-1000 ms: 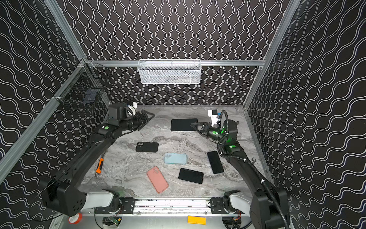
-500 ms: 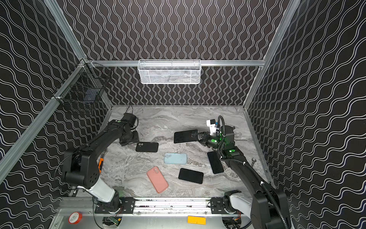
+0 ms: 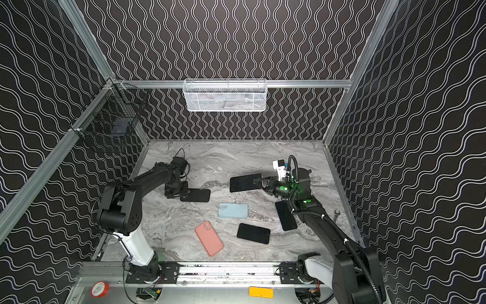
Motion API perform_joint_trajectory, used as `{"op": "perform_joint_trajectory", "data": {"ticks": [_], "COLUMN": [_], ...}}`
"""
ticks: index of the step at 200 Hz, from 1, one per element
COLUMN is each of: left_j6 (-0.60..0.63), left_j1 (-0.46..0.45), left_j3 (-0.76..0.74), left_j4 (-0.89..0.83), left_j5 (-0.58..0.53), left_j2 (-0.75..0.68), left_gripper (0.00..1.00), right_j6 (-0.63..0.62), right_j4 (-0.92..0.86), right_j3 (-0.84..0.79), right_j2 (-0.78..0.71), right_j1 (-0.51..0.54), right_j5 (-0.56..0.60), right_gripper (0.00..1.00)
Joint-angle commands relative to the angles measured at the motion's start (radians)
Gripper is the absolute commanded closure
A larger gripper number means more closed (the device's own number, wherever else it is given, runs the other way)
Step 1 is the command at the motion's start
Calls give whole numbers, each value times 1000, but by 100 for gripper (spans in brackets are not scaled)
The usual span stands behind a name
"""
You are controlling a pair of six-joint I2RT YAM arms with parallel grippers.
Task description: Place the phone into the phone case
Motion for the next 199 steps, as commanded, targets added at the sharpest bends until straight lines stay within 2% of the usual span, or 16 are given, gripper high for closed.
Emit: {"op": "perform_joint_trajectory", "data": {"ticks": [1,30,46,92,136,162,199], "left_j6": [22,14,10,7,1,0,-10], "left_j1": [-1,0,1,2,2,1,-20], "left_j3": [4,12,20,23,18,16,25], "left_j4": [42,55,60,71,86,91,88], "left_j5": [21,20,25,17,34,52,83], "left_j2": [22,43,56,77,67,65,44], "left_gripper": [53,59,68,72,92,100,100], "right_j6": [15,18,17,12,13,13,15], "right_j4": [88,84,80,64,62,61,58], "right_j3": [0,3,1,-2,-6,-8,-16], "right_j2": [5,-1,-3,-17,-26,-26,-29], "right_j1": [0,0,1,0,0,0,0], "right_j5": [-23,-16,-13,-5,-5,-4,5], "right_gripper": [100,100,100,100,100,100,100]}}
